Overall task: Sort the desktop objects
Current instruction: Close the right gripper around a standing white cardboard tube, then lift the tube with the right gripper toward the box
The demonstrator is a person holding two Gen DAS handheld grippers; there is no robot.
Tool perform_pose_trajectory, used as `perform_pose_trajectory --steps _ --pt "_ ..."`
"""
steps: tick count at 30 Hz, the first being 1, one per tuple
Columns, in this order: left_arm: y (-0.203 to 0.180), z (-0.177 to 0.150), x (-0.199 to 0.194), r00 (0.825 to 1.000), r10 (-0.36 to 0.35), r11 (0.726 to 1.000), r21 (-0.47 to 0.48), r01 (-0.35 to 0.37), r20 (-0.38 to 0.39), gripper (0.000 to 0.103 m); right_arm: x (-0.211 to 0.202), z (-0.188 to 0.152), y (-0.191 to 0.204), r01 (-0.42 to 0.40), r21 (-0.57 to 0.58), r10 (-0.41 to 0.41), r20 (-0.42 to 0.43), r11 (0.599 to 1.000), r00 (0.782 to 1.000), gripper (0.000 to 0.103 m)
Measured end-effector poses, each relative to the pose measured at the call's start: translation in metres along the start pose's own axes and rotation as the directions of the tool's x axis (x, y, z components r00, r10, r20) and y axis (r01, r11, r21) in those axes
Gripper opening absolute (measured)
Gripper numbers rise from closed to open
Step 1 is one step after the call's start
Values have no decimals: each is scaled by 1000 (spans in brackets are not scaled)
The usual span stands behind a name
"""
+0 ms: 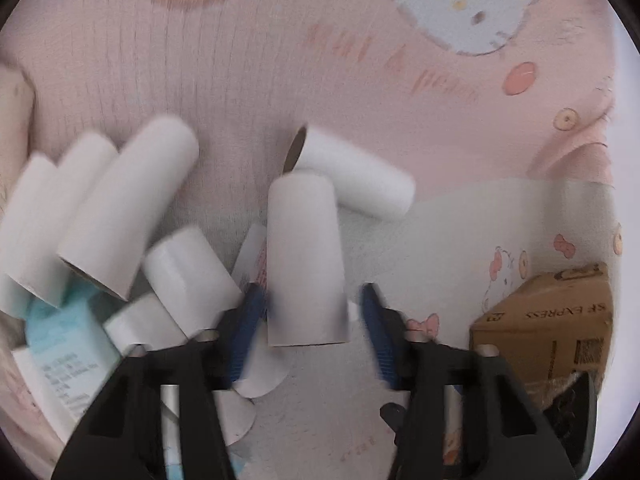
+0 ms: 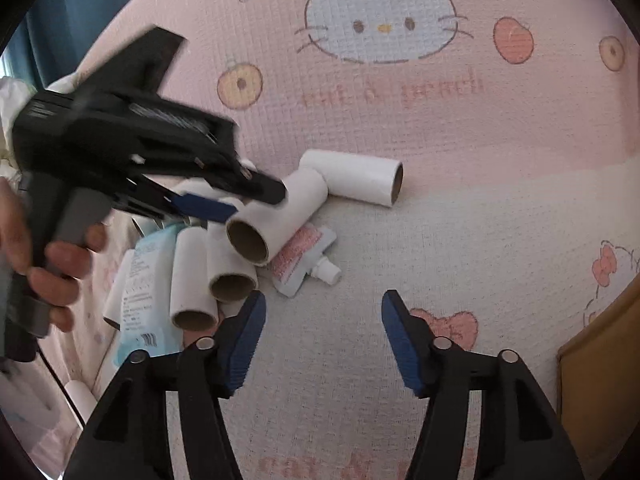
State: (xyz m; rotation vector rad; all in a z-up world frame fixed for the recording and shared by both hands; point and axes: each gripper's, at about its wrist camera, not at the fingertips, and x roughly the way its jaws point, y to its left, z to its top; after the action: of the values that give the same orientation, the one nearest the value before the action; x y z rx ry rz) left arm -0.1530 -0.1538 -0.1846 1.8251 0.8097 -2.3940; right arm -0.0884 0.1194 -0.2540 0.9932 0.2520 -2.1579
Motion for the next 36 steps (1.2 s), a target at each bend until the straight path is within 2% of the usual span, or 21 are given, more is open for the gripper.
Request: perform_pose_trajectory --steps 3,7,13,20,22,23,28,36 --pt "4 -6 7 999 -51 997 -52 51 -7 47 3 1 2 -4 -9 4 -11 1000 1000 60" --pt "-3 -13 3 999 -47 999 -25 47 1 46 7 0 3 -17 -2 17 -31 1000 999 60" --pt "-21 -37 1 996 -95 995 7 95 1 46 2 0 8 -38 -9 37 -28 999 999 60" --pt "-26 -59 11 990 -137 991 -13 137 -31 46 9 -8 0 -65 35 67 -66 997 996 59" --pt "-27 -59 13 991 -132 991 -10 131 -35 46 9 -10 -2 -107 51 111 -85 993 990 44" --pt "-26 -62 14 991 -128 992 -6 128 -39 46 10 -11 0 -121 52 126 -98 991 987 41" --pt "-25 -71 10 990 -139 990 -5 139 -17 46 10 -13 6 -100 33 104 -138 994 985 40" --pt "-34 -96 5 982 -187 982 15 187 2 46 -14 -21 6 -62 12 63 -157 998 986 40"
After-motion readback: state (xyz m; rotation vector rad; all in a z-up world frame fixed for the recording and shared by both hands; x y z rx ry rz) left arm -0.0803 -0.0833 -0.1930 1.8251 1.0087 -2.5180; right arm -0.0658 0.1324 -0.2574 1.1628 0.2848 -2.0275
